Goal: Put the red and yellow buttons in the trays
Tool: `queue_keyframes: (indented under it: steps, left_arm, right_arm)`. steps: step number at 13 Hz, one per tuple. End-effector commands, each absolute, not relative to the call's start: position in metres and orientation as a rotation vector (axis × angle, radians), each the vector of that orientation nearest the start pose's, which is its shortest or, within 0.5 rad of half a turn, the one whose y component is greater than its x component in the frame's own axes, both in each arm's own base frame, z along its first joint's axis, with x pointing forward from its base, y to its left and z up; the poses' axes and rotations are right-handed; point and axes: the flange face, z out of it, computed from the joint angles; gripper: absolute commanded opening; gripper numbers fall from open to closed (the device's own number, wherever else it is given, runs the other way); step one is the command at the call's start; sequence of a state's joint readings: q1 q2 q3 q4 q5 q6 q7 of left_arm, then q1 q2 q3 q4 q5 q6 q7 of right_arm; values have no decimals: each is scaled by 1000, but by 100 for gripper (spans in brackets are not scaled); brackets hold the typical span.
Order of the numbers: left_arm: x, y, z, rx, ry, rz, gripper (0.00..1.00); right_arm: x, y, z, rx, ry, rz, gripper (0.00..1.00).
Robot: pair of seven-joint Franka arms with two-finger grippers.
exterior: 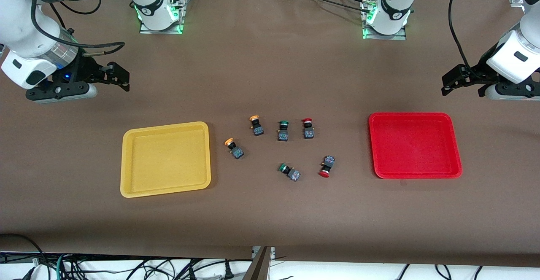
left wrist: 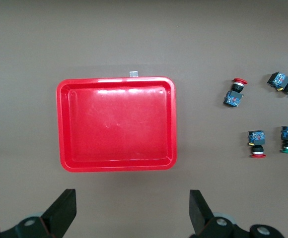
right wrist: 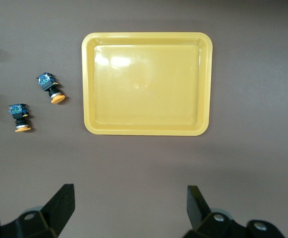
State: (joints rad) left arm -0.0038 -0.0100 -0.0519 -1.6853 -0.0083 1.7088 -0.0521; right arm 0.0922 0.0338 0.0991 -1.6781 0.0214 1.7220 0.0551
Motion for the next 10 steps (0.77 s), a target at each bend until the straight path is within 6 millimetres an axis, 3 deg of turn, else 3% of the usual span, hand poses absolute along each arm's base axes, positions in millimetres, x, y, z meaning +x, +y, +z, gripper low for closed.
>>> queue_keyframes:
  steps: [1,6,7,9,10]
  left_arm:
    - [565,-32,594,-3140,22,-44,100]
    - [565,-34,594,-3140,29,-51,100]
    - [570,-35,584,-3141,32,-25,100]
    - [586,-47,536,-3162,53,140,100]
    - [590,-54,527,-3193,56,170,100]
  right_arm:
    - [563,106,572,-3119,-221,21,100]
    - [567,104,583,-3116,-208,1,100]
    - [570,106,575,-3115,-210,17,100]
    - [582,108,551,-3105,-265,65,100]
    - [585,111,547,-3097,-321,51,100]
